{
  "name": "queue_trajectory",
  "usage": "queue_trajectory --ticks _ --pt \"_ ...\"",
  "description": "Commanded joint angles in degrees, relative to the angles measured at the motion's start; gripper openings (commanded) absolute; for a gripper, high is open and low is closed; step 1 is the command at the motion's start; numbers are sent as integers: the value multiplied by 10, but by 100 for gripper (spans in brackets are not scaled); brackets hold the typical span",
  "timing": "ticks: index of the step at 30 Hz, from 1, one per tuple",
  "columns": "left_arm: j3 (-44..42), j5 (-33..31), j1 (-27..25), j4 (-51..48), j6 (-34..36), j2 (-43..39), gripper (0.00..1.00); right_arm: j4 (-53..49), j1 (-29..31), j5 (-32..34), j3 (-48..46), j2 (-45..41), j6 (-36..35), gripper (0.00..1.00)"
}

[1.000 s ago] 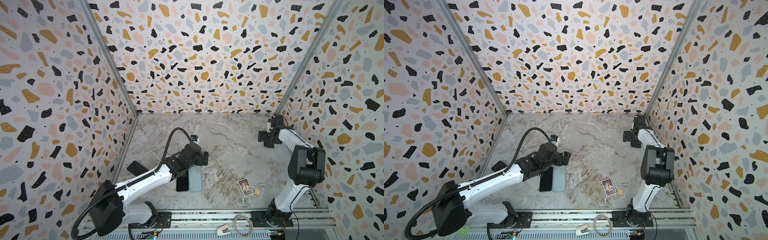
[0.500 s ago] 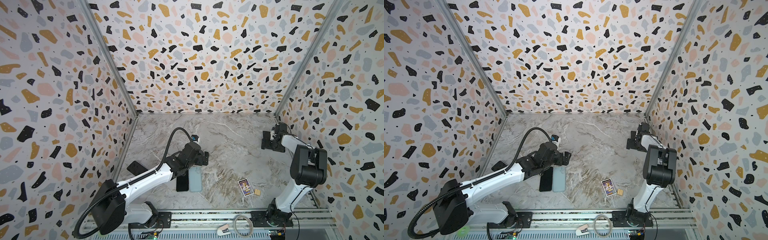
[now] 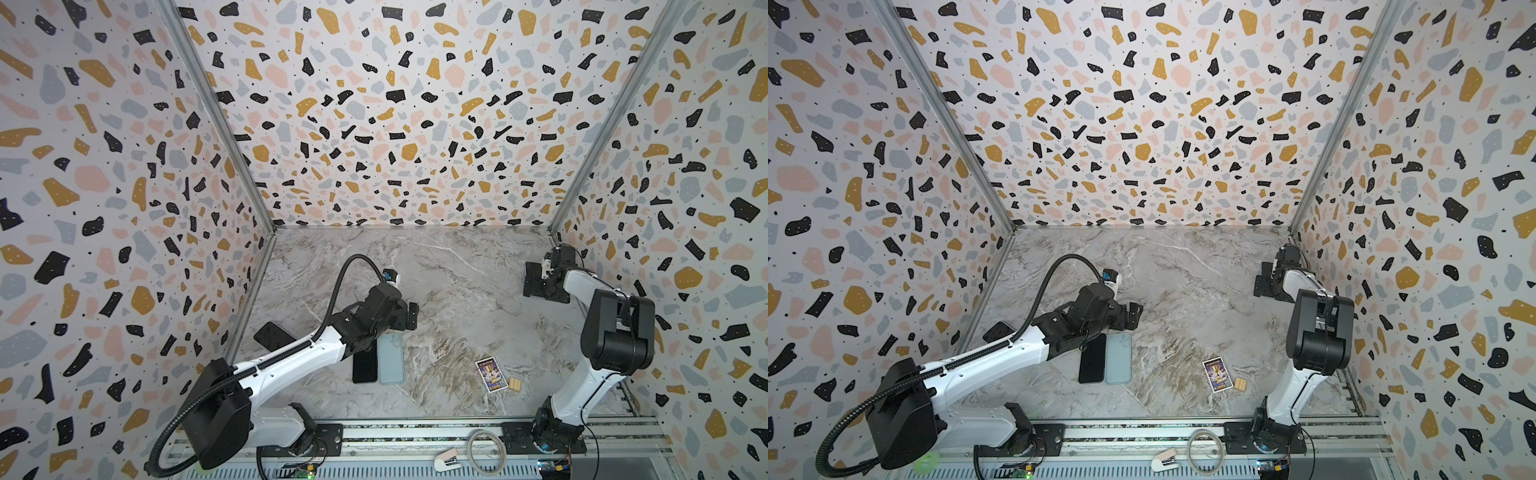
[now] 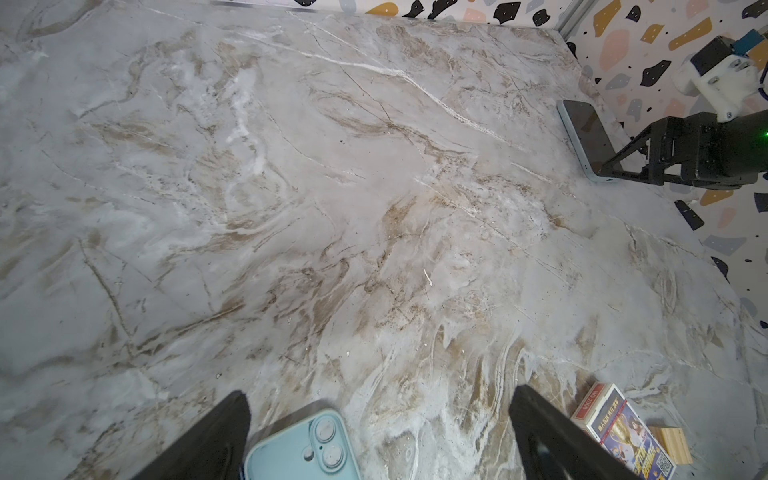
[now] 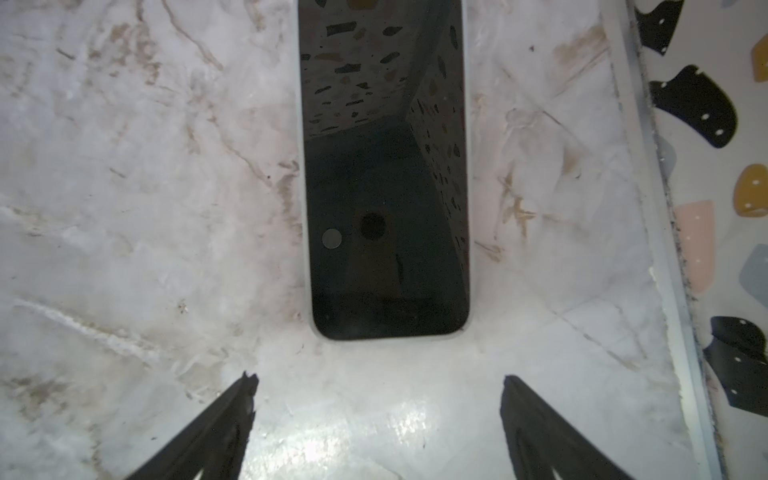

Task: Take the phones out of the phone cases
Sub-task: 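Lower the open right gripper over the black phone and close on it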

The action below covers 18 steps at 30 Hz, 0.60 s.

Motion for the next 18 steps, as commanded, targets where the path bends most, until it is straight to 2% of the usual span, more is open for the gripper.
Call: queue_trajectory --ticks 1,18 --pt "20 6 4 17 8 4 99 -5 -1 2 14 5 -1 93" --pt "22 12 13 21 18 12 100 -2 -1 13 46 56 9 91"
